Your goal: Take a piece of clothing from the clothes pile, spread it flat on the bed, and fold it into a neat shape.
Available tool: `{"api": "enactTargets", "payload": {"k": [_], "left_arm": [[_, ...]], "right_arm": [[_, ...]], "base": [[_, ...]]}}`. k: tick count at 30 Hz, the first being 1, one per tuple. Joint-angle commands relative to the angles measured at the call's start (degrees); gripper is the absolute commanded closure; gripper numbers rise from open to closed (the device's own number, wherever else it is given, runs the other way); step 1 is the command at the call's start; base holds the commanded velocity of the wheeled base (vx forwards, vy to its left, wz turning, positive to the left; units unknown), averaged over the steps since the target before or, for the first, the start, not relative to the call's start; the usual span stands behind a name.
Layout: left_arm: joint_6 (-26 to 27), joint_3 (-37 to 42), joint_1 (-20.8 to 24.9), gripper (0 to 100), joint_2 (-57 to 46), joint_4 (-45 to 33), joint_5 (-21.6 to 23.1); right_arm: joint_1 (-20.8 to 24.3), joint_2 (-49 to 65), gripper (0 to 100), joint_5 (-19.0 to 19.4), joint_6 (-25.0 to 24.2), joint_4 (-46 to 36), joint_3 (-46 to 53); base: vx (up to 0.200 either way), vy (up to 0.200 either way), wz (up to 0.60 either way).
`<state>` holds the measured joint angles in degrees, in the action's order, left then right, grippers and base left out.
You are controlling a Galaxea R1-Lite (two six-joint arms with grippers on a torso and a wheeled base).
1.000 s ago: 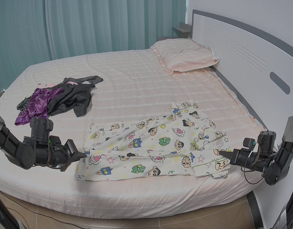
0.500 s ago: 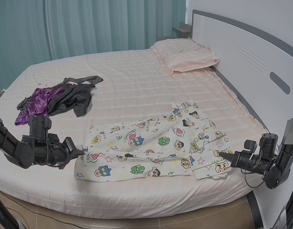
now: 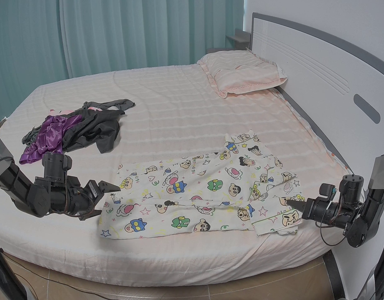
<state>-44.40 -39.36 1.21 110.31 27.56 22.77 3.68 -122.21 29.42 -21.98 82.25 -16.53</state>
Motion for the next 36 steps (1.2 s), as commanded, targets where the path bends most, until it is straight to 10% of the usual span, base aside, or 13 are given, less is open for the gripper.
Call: {"api": "enactTargets", "payload": {"k": [1,21,36], "left_arm": [[-0.43,-4.23,-1.29,0,0.78,0.47,-0.01],[2.56,-33.41,1.43,0,23.37,-5.33,-6.60],[0.19,-36.66,2.40,0,23.72,-5.50,-7.22]], "right_arm": [[-0.08,0.13,100,0.03,-0.26,0.19,-0.26],[0.19,0.13,100,-1.38,-3.77,1.60,0.80],[0.45,0.04,100,-1.47,-3.77,1.51,0.97]], "base": [[0.000,0.000,0.00],[0.000,0.000,0.00],[0.000,0.000,0.00]]}}
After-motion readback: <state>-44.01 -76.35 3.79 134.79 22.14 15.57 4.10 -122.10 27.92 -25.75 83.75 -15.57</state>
